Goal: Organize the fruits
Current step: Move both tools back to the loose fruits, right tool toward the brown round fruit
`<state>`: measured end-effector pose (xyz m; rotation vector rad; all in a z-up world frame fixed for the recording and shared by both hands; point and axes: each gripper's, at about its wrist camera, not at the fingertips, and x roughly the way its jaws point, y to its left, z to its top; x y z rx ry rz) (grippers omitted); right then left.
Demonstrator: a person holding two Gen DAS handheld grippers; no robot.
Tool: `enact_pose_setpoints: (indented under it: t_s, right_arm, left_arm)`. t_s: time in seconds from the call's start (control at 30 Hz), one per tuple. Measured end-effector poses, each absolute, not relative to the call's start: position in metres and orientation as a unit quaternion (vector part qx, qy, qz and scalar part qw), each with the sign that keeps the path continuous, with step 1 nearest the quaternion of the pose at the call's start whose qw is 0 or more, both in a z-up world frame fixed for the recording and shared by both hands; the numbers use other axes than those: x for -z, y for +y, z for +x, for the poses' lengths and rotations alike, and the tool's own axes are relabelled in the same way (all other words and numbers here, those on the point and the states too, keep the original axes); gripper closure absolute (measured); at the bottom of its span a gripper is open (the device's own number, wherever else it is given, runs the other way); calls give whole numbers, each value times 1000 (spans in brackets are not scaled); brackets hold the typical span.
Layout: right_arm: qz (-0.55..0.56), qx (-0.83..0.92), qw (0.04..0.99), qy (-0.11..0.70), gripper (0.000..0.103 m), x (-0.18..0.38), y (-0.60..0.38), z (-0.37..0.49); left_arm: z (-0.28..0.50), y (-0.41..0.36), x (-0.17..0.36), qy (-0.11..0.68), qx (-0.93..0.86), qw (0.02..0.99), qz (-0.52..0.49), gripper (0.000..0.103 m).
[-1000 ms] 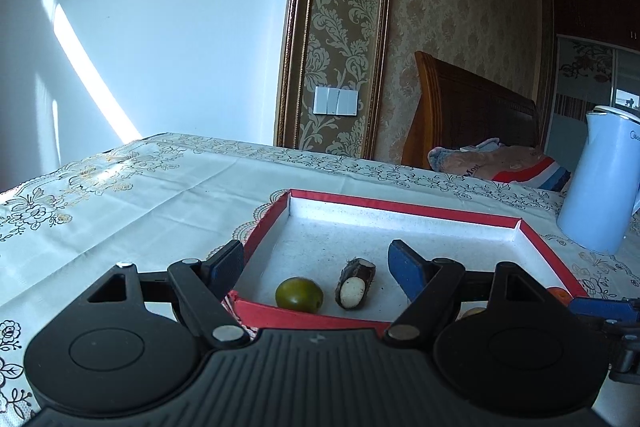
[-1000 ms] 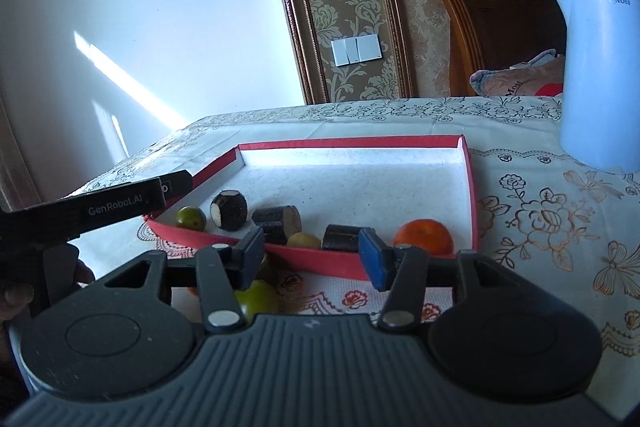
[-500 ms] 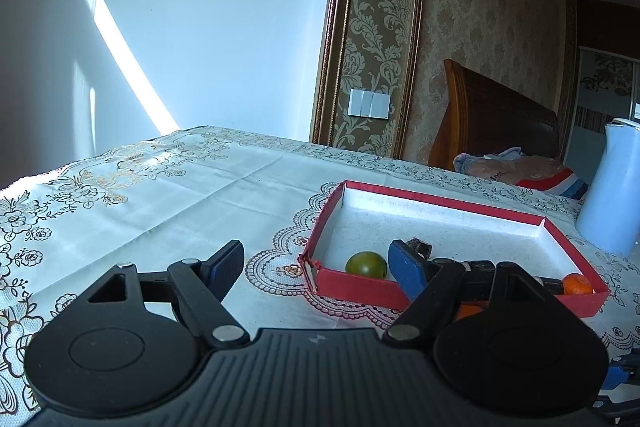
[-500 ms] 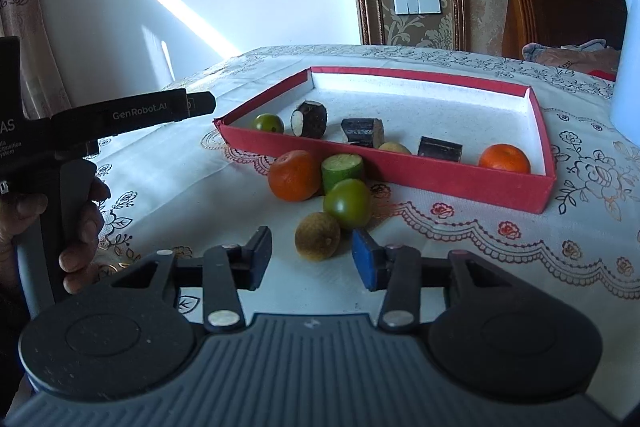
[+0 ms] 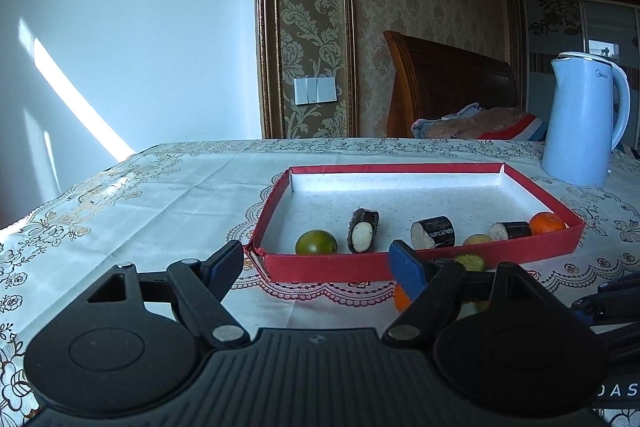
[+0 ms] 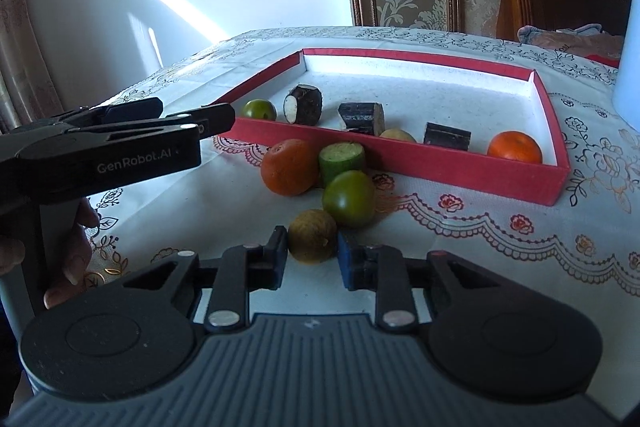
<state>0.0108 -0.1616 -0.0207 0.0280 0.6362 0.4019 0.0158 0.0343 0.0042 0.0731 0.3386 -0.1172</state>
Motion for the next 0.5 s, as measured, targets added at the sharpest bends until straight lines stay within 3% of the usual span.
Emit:
enact_pose_setpoints:
  t_s: [0.07, 0.5]
  right_arm:
    - [16, -192, 934, 302, 78, 19, -166, 5]
    - [50, -156, 944, 285, 78, 18, -204, -2]
  left_arm:
    - [16, 32, -3, 174, 70, 981, 43, 17]
    - [8, -8, 7, 199, 175, 952, 152, 17]
